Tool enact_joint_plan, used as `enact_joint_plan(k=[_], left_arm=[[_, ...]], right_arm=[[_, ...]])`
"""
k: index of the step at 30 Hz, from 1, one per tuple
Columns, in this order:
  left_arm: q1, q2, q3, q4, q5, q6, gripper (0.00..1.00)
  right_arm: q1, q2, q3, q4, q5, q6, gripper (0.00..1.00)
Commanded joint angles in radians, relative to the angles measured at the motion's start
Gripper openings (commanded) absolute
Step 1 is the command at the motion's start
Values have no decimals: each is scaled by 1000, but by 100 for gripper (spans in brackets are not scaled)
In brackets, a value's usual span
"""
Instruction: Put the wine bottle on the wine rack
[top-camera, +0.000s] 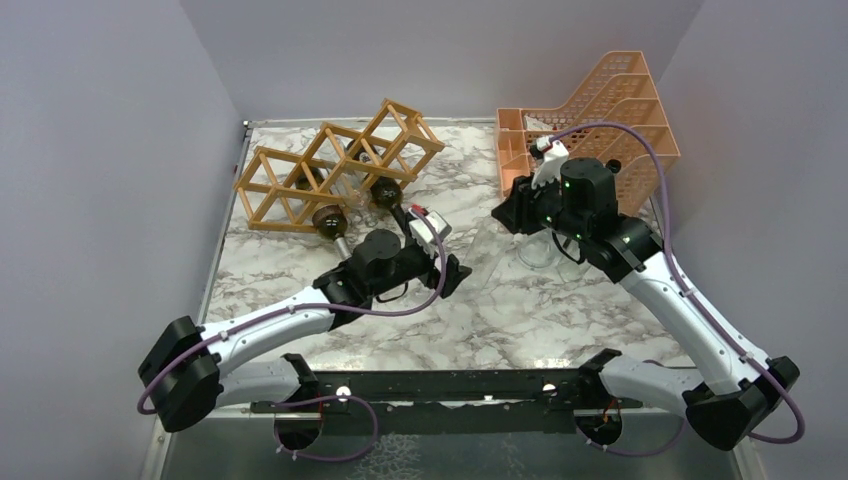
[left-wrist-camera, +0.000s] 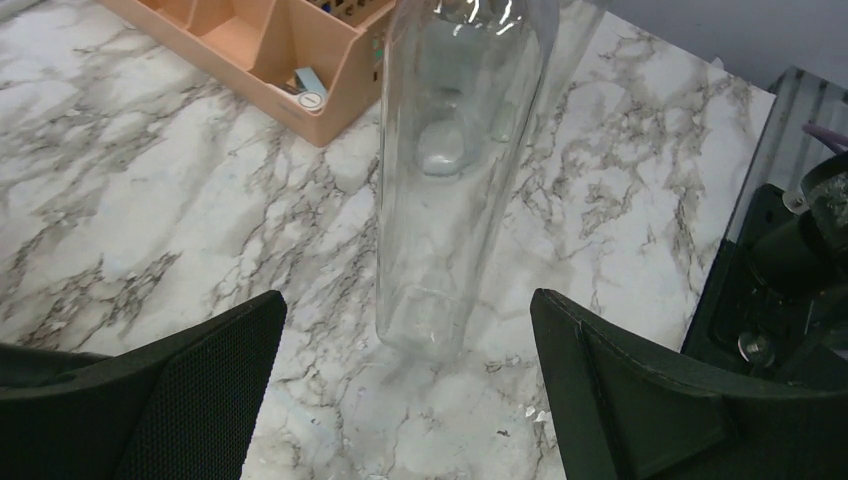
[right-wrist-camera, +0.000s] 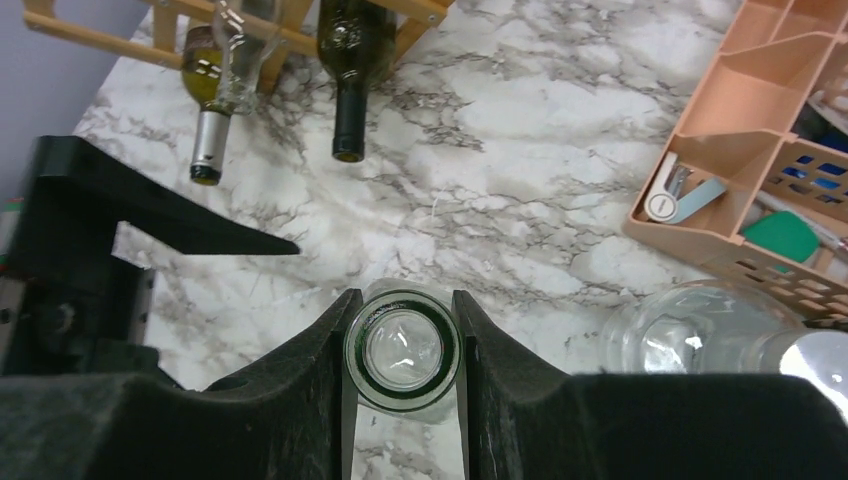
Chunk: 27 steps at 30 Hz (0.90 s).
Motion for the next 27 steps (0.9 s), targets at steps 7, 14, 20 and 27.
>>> enact_joint_plan(k=[7, 14, 20, 27], left_arm=[[-16, 142, -10, 172, 272, 8, 99], [-16, 170, -18, 202, 187, 18, 99], [-16, 173, -34, 240, 202, 34, 98], [-18, 174, -29, 255, 269, 83, 61]], right_arm=[[-1, -83, -8, 21, -219, 57, 1], [0, -100, 0, 26, -301, 53, 1], [0, -112, 0, 17, -332, 47, 1], [-1, -121, 3, 15, -364, 51, 1]])
